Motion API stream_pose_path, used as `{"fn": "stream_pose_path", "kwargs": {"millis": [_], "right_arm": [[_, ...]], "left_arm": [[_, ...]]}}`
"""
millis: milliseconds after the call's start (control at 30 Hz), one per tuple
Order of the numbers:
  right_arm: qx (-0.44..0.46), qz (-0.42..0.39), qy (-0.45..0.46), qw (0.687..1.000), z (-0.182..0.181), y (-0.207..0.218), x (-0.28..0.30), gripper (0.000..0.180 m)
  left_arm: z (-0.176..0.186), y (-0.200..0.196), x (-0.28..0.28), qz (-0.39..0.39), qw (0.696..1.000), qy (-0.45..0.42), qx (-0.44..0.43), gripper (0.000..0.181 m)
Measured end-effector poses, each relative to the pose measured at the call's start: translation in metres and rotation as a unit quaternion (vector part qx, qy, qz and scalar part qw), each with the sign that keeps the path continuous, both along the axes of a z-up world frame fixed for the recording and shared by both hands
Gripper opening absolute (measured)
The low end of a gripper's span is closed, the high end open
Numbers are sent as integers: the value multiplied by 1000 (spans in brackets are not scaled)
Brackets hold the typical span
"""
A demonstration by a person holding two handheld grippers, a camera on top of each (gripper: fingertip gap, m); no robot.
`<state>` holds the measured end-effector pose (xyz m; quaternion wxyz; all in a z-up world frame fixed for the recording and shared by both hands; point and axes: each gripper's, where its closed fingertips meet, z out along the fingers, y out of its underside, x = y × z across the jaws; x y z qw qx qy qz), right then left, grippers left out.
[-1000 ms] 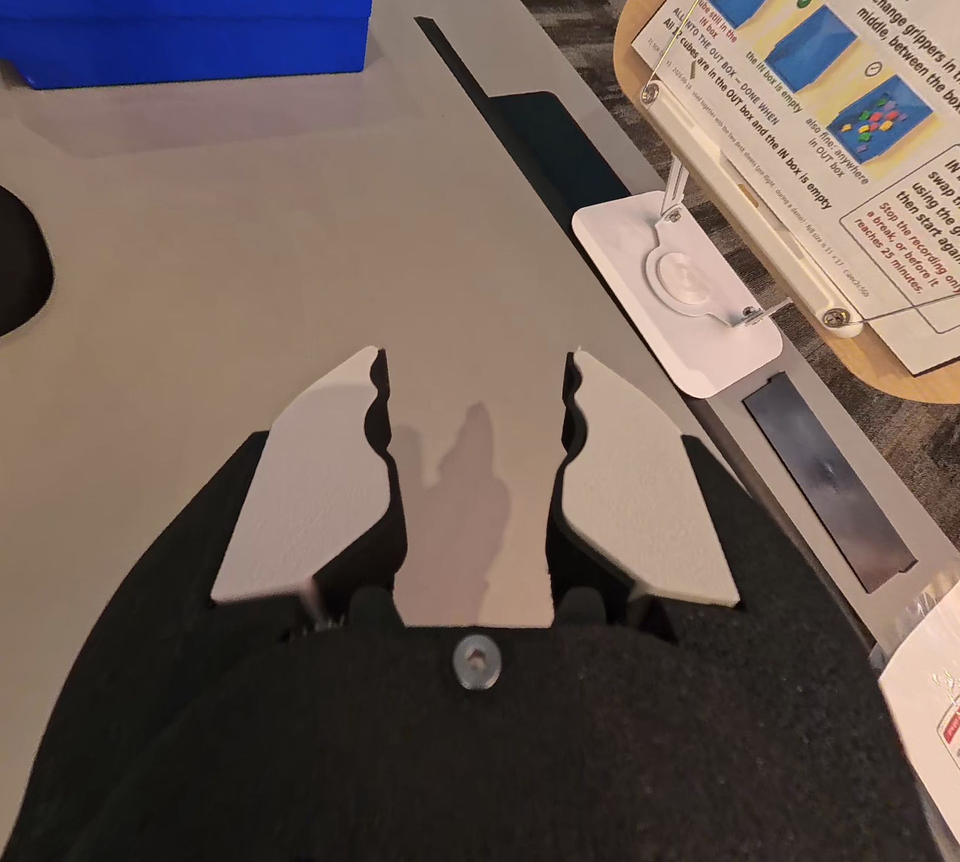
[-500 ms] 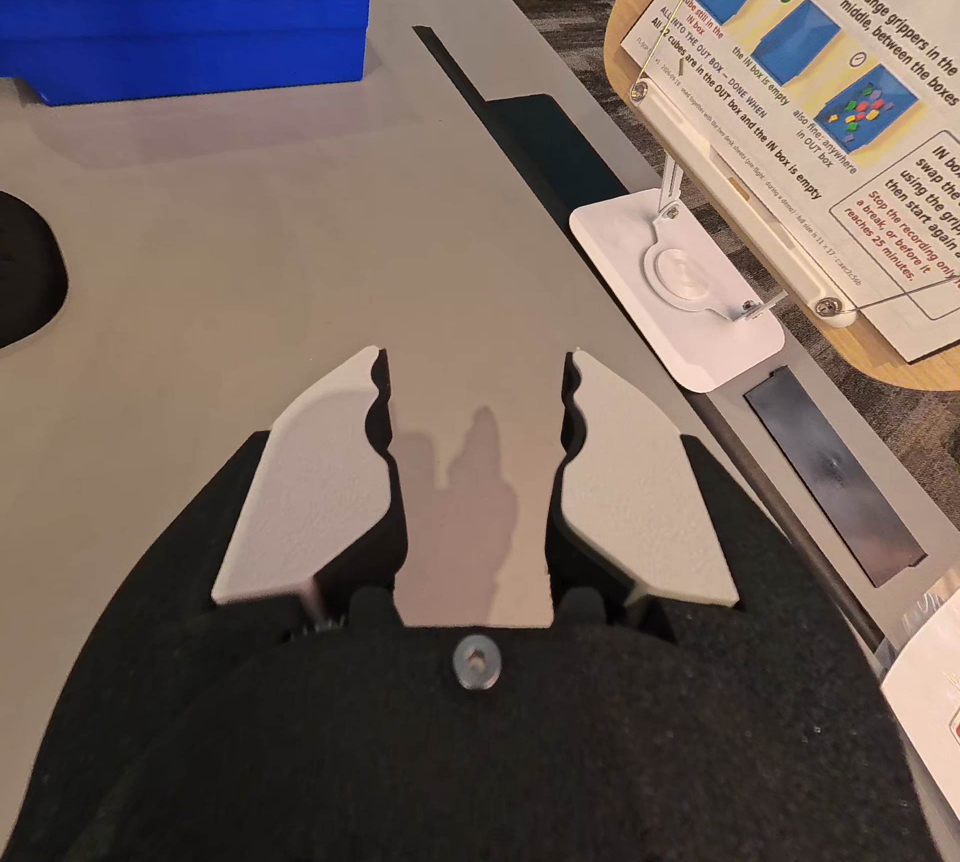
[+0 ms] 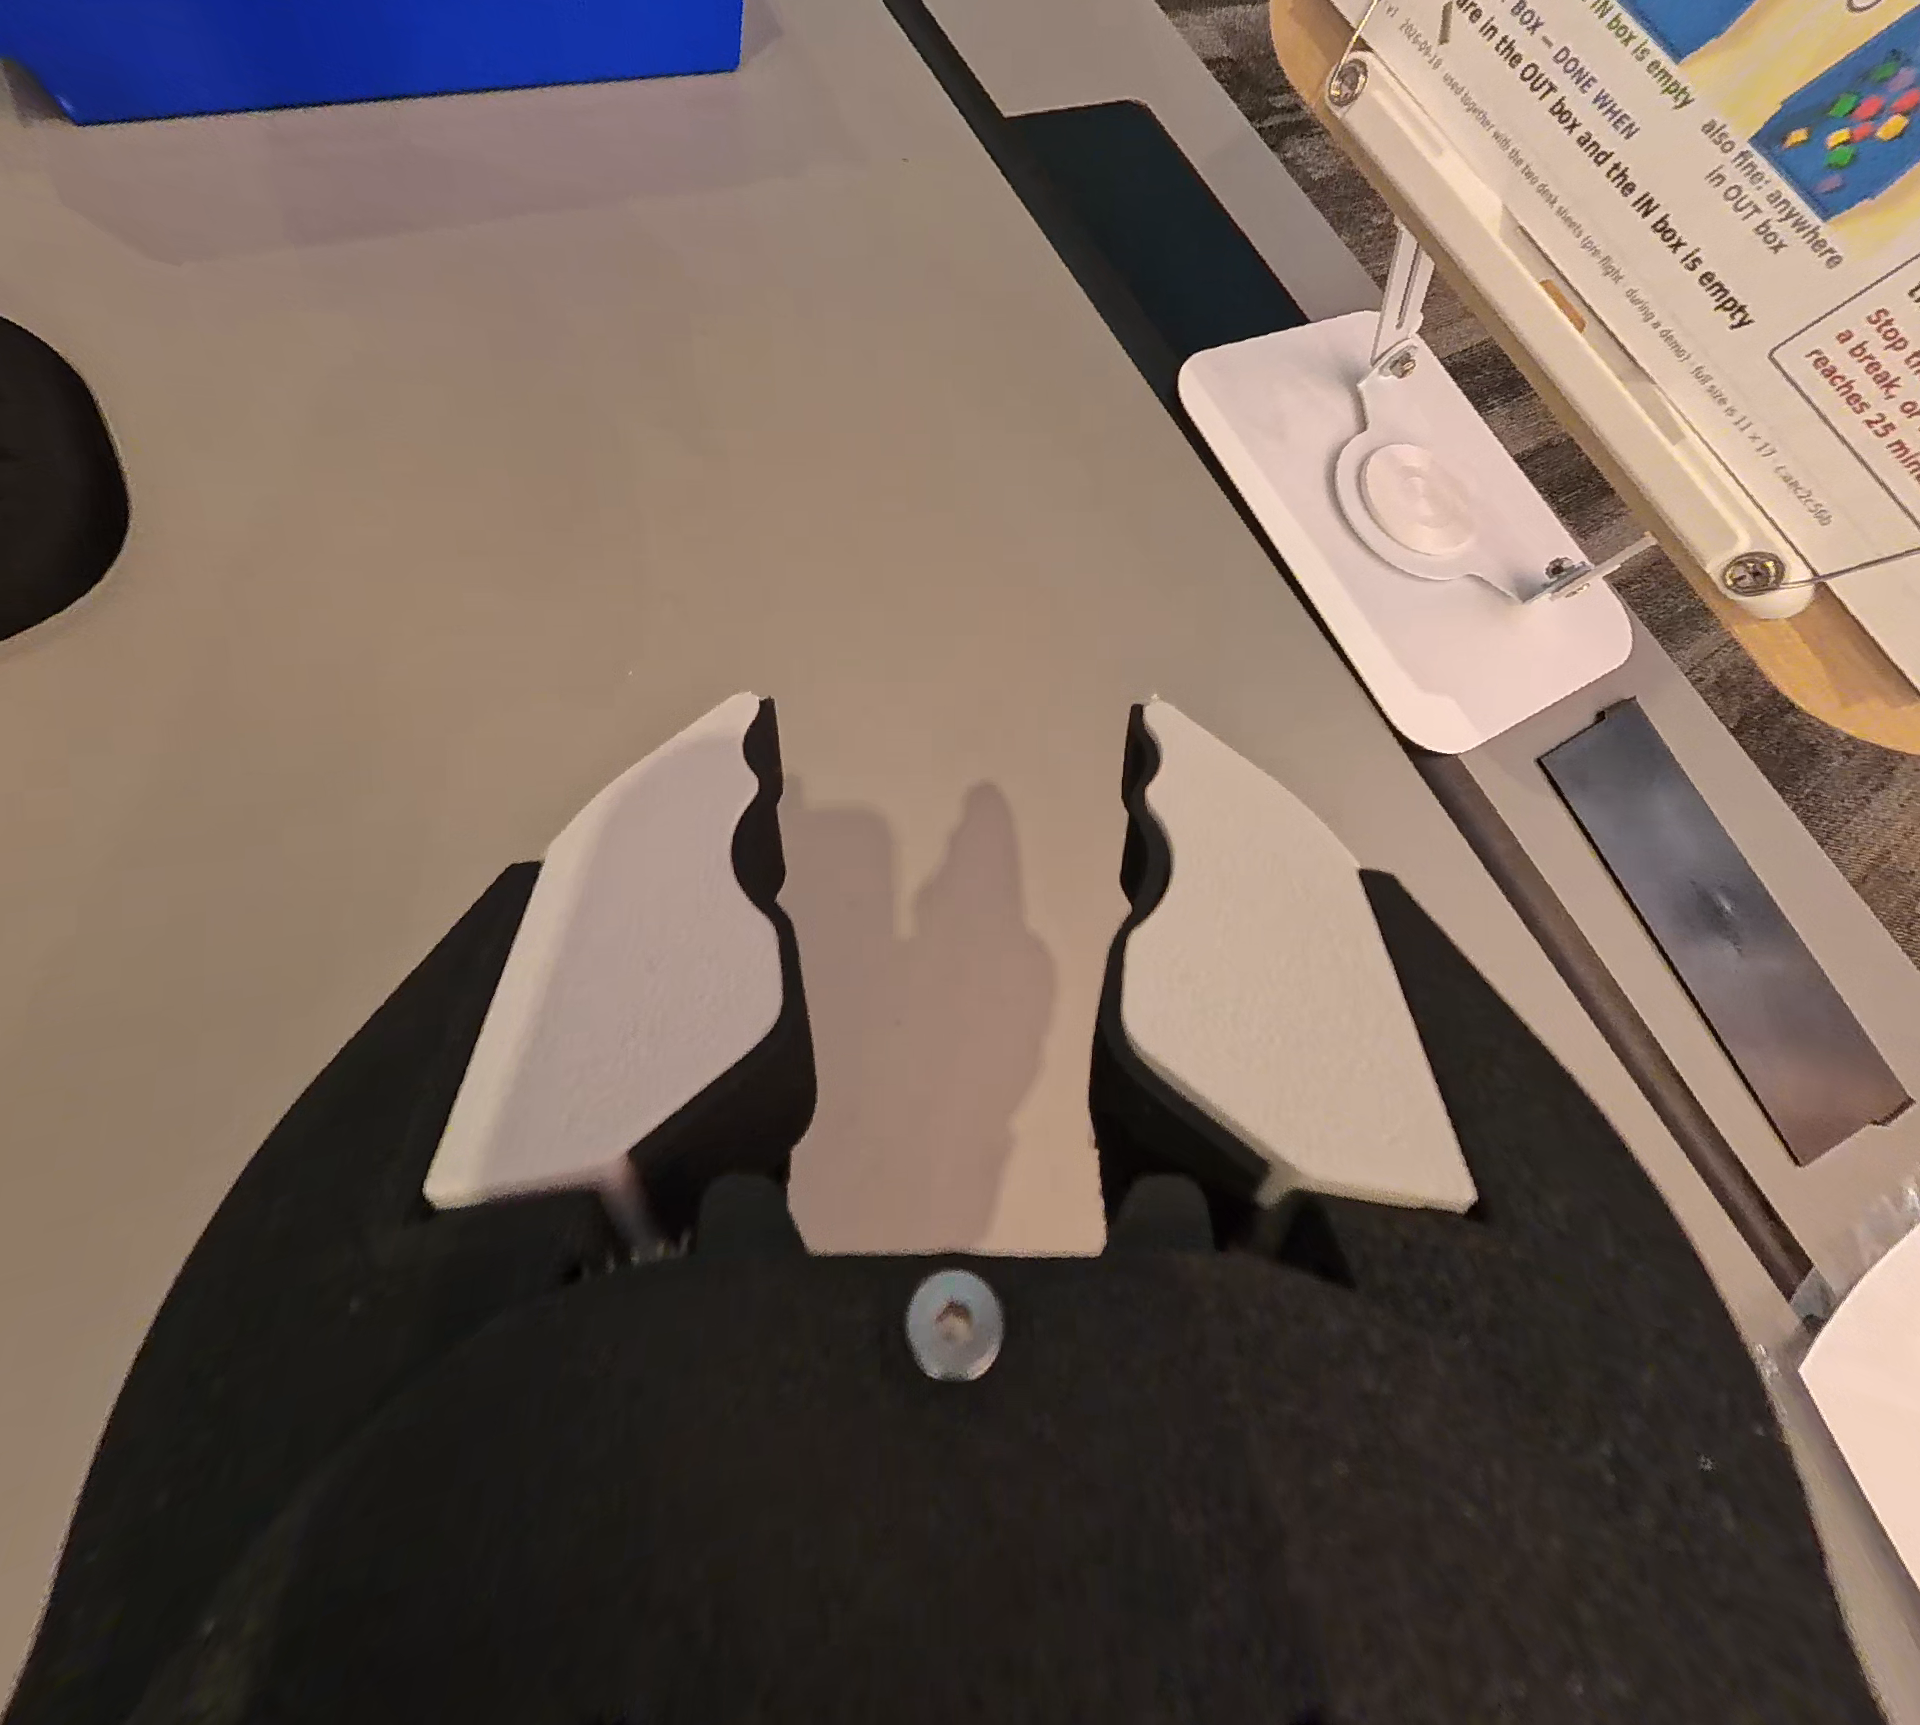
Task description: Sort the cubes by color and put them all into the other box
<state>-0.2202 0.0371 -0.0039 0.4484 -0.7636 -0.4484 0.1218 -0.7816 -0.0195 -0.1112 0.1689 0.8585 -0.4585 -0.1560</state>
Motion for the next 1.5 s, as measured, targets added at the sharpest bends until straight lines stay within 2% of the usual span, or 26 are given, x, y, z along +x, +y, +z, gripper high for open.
{"fn": "stream_pose_path", "kwargs": {"millis": [200, 267, 333, 433, 533, 667, 700, 1100, 1300, 1400, 1500], "right_arm": [[4, 0, 6, 1000, 6, -1, 1, 62], [2, 1, 4, 1000, 5, -1, 2, 62], [1, 2, 1, 1000, 4, -1, 2, 62], [1, 3, -3, 1000, 3, -2, 2, 62], [-3, 6, -1, 1000, 3, -3, 2, 62], [-3, 7, -5, 1000, 3, -4, 3, 62], [-3, 8, -5, 1000, 4, -5, 3, 62], [2, 21, -11, 1000, 8, -11, 1, 61], [6, 23, -14, 1000, 10, -14, 0, 61], [7, 23, -19, 1000, 10, -15, 1, 61], [7, 24, -21, 999, 10, -15, 1, 61]], "left_arm": [[4, 8, -1, 98, 993, 13, 71, 10], [8, 11, -4, 133, 985, 28, 108, 11], [10, 12, -4, 200, 968, 31, 147, 12], [5, 4, 6, 285, 945, -2, 162, 13], [5, -1, -7, 305, 935, 21, 182, 11], [-3, -8, 1, 370, 915, -18, 160, 25], [-4, -10, 1, 377, 913, -17, 154, 31], [-8, -2, 1, 369, 913, 25, 173, 27], [-9, 0, 14, 354, 919, 12, 172, 31], [-6, 0, 14, 339, 925, 7, 170, 27], [-1, 0, 6, 341, 923, 9, 175, 36]]}}
